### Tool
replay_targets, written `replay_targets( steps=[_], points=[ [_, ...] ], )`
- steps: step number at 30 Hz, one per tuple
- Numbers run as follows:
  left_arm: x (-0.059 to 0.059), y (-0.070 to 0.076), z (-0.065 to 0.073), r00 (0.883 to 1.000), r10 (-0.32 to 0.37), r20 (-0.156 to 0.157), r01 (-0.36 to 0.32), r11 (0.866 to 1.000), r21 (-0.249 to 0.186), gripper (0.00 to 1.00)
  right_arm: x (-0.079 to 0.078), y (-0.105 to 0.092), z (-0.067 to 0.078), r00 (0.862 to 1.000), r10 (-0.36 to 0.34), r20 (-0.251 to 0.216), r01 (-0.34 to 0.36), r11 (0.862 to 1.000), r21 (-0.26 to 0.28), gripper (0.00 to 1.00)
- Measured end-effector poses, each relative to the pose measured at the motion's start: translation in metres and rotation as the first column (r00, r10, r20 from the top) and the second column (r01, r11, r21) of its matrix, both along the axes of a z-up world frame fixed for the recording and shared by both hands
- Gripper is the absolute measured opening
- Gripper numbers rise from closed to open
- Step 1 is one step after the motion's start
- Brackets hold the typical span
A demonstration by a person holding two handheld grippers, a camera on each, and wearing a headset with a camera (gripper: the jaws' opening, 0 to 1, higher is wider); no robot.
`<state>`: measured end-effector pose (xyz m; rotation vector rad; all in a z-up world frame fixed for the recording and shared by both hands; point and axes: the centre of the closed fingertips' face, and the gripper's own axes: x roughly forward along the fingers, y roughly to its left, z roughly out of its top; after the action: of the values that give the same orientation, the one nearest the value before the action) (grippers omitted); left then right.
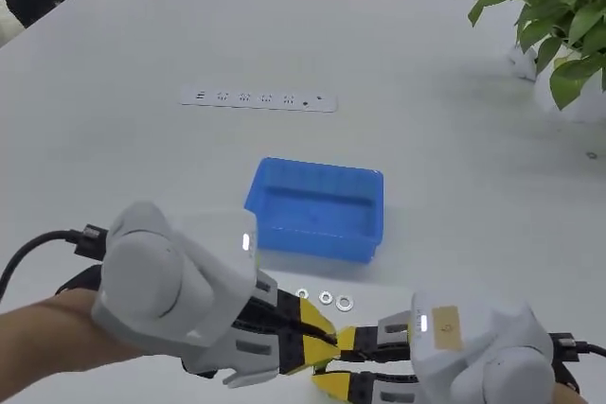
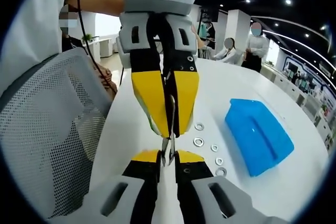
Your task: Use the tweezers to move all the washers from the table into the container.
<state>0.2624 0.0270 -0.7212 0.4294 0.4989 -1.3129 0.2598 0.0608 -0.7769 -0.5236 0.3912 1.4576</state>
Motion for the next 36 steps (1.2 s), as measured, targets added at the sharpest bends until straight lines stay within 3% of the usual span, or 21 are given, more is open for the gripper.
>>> replay_targets(
  steps=[9,16,27,36],
  points=[
    [0.001,0.004,0.0,0.999,0.023,-0.031,-0.024,1.0,-0.013,0.06,-0.002,0.004,-0.001,1.0,0.014,0.005,-0.014,1.0,-0.017,0.09],
    [0.0,0.012,-0.004,0.999,0.047,-0.024,-0.047,0.999,-0.015,0.08,-0.001,0.006,0.0,1.0,0.007,0.001,-0.007,1.0,-0.009,0.08],
    [0.002,0.011,0.001,0.997,0.068,-0.045,-0.071,0.996,-0.06,0.08,0.0,0.003,0.0,1.0,-0.014,-0.024,0.014,1.0,0.011,0.08],
    [-0.003,0.01,0.007,1.0,0.004,-0.008,-0.004,0.999,-0.032,0.06,-0.003,0.007,0.006,1.0,0.008,-0.012,-0.008,1.0,0.019,0.08]
  ],
)
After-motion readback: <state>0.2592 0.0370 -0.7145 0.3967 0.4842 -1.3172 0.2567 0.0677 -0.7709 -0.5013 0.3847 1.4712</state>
